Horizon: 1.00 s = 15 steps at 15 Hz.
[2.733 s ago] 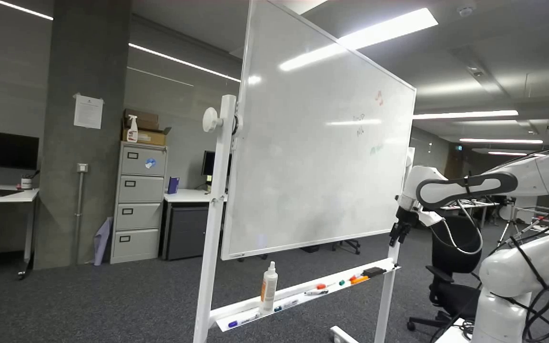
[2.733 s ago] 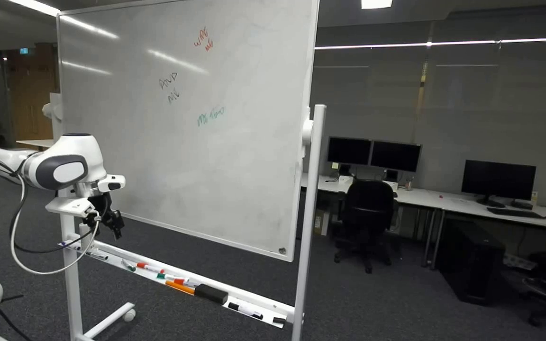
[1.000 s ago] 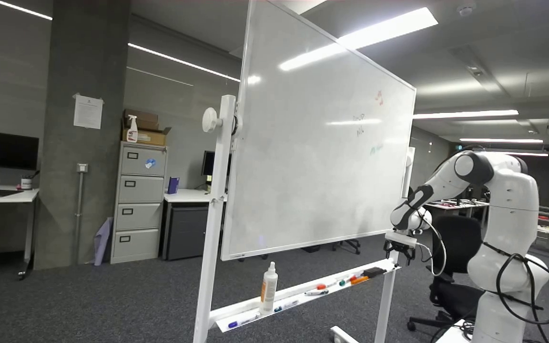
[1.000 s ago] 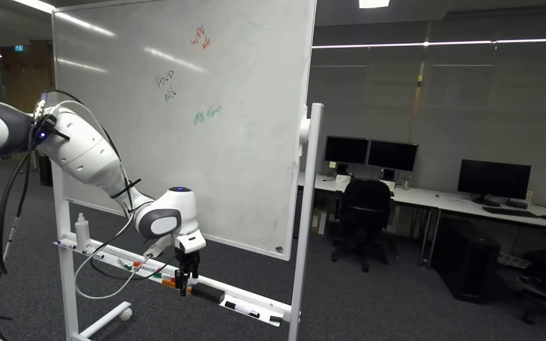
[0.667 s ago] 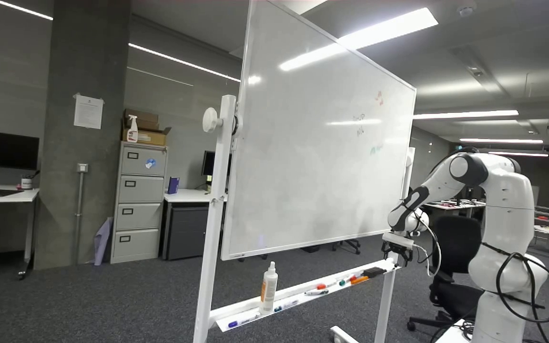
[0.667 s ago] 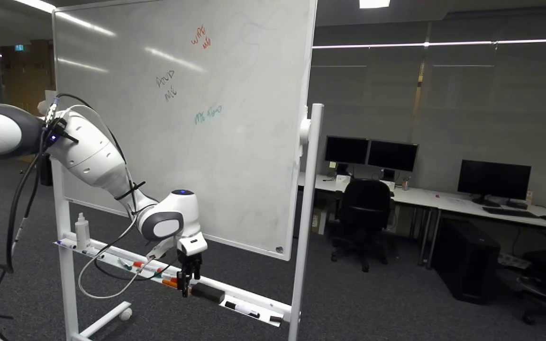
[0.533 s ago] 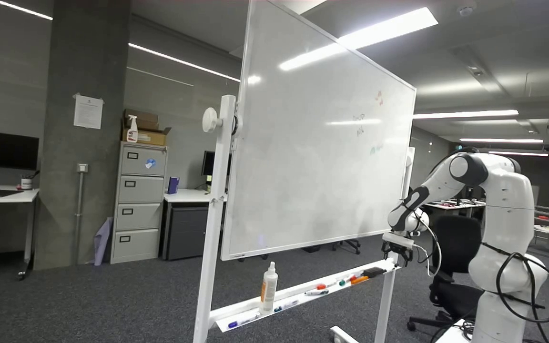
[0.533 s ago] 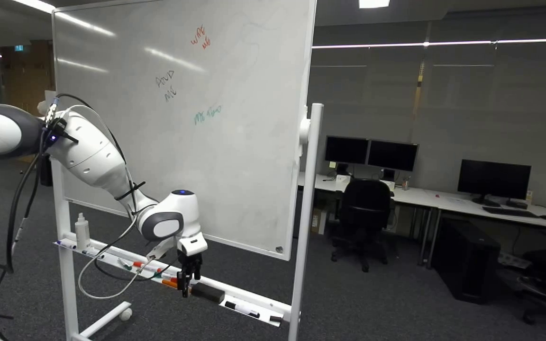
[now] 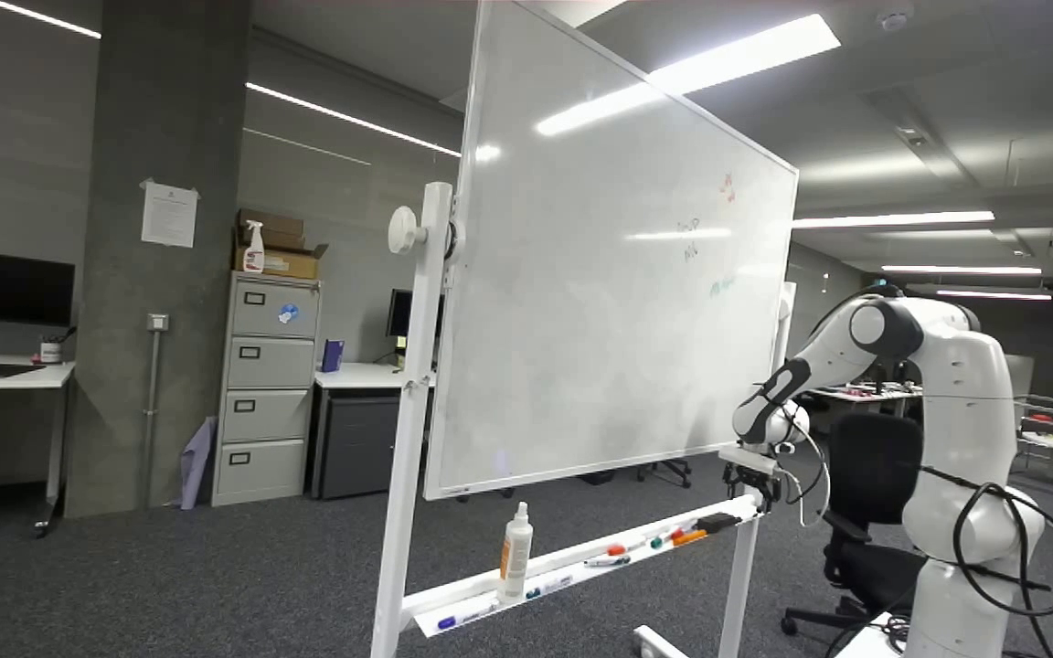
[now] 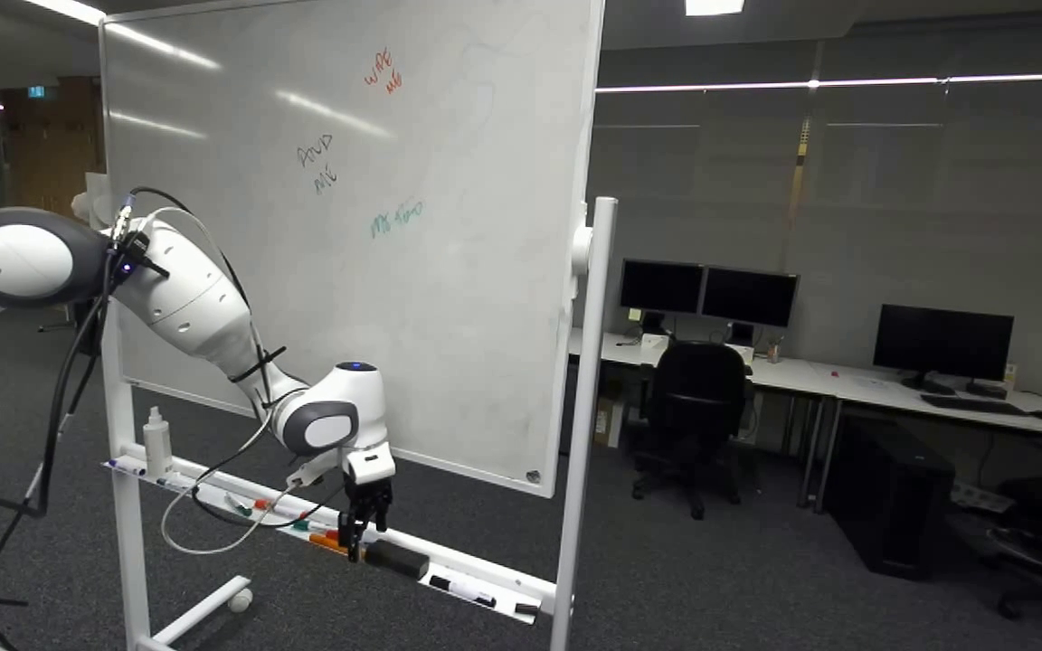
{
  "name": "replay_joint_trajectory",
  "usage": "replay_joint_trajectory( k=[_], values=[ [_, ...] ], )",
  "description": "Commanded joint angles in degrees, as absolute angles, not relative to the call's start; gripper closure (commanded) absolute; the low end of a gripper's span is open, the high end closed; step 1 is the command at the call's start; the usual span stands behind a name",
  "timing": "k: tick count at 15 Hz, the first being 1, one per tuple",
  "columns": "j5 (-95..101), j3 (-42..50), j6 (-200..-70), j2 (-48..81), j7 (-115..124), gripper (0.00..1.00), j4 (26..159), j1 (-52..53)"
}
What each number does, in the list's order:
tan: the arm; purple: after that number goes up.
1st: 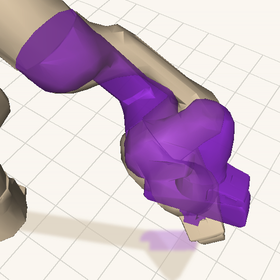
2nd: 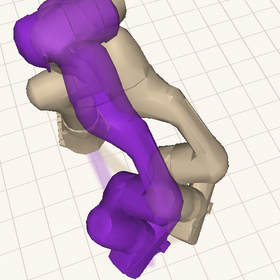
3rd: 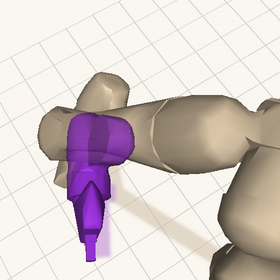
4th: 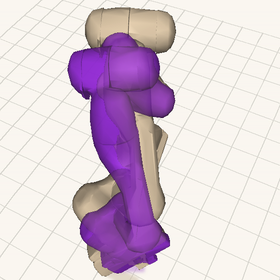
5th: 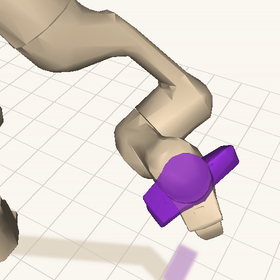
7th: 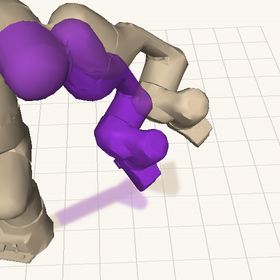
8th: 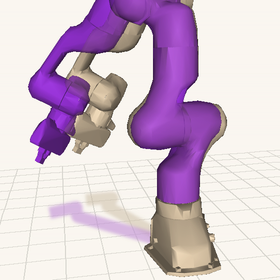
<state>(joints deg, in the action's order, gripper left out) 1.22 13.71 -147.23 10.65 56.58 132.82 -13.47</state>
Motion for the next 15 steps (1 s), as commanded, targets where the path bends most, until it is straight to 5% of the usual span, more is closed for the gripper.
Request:
replay_joint_trajectory(
  k=[1,15],
  values=[
    [0.63,14.91,-143.41,16.37,61.32,0.00,126.51,-11.00],
    [-0.07,16.50,-146.39,27.84,67.19,0.00,116.83,-8.64]
  ],
)
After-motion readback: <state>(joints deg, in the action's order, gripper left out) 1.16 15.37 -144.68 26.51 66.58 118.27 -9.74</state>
